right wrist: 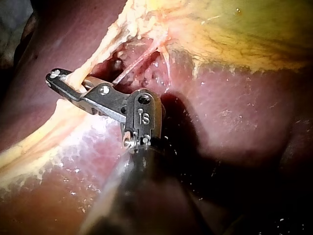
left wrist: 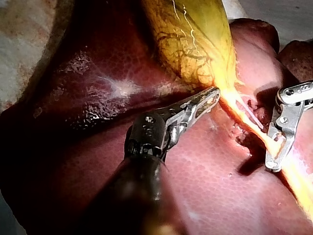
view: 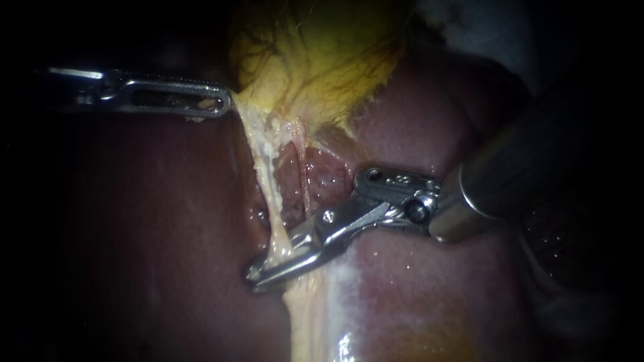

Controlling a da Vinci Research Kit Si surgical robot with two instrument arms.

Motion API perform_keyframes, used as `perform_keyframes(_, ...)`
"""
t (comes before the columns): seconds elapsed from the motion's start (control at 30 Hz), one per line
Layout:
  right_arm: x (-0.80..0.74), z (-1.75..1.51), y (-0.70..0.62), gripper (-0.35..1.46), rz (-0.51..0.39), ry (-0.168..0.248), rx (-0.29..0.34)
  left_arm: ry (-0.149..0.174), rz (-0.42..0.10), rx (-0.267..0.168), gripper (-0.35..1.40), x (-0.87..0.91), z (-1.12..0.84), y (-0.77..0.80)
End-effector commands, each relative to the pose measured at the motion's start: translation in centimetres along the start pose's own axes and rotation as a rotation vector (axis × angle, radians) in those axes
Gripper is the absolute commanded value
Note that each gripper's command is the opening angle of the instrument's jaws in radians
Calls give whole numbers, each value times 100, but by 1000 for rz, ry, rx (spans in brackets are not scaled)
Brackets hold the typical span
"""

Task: Clipping first clip left tube

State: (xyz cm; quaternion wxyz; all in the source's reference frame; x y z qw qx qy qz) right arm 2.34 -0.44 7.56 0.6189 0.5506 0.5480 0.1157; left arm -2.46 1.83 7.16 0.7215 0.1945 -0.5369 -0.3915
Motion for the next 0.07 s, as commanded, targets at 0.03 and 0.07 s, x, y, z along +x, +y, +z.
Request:
perform_keyframes(0.03, 0, 0, 0, -35, 0, -1, 1, 0, 0, 0, -35, 0, 0, 0)
perform_keyframes(0.07, 0, 0, 0, -35, 0, -4, -1, 0, 0, 0, -35, 0, 0, 0)
